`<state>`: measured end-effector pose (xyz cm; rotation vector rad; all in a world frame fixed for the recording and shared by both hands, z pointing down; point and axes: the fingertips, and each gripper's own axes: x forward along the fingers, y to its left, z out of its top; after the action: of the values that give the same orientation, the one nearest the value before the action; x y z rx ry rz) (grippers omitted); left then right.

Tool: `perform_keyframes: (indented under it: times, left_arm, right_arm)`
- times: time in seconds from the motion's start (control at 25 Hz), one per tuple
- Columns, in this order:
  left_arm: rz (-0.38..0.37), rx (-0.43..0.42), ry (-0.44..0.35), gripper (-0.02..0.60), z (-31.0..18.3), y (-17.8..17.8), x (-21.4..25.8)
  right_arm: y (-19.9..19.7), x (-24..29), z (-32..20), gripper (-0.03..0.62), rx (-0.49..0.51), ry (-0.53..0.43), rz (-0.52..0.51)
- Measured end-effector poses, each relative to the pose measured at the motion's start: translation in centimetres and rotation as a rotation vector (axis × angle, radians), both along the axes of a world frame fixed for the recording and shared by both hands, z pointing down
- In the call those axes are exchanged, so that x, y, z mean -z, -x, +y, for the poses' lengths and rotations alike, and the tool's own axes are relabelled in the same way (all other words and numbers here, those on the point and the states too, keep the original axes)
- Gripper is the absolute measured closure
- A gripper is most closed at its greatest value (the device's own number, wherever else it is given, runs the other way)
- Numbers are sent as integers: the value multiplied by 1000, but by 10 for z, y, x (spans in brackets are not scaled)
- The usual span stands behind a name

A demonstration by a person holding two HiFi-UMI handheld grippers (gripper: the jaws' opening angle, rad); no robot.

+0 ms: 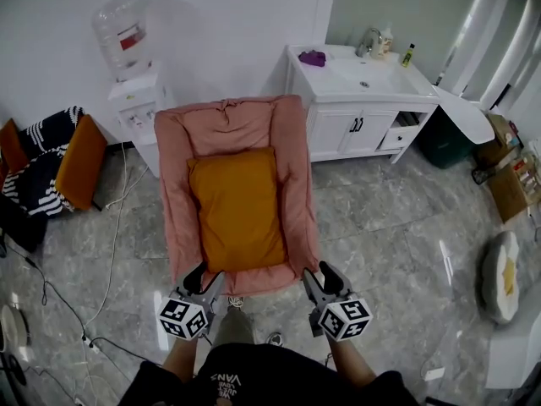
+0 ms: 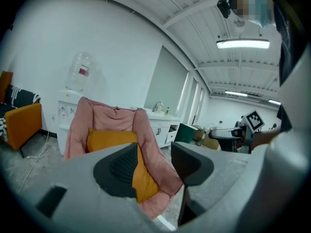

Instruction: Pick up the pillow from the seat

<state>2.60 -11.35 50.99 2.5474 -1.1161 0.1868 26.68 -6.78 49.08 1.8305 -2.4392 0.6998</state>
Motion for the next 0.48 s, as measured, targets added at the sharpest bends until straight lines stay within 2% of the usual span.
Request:
perform_keyframes:
  times: [0.24, 0.48]
  left_arm:
    - [-12, 11, 4, 371, -72, 22, -8]
    - [-10, 4, 32, 371, -139, 41, -36]
  right_arm:
    - [15, -11, -57, 407, -28, 21, 3]
    - [28, -34, -117, 419, -61, 42, 39]
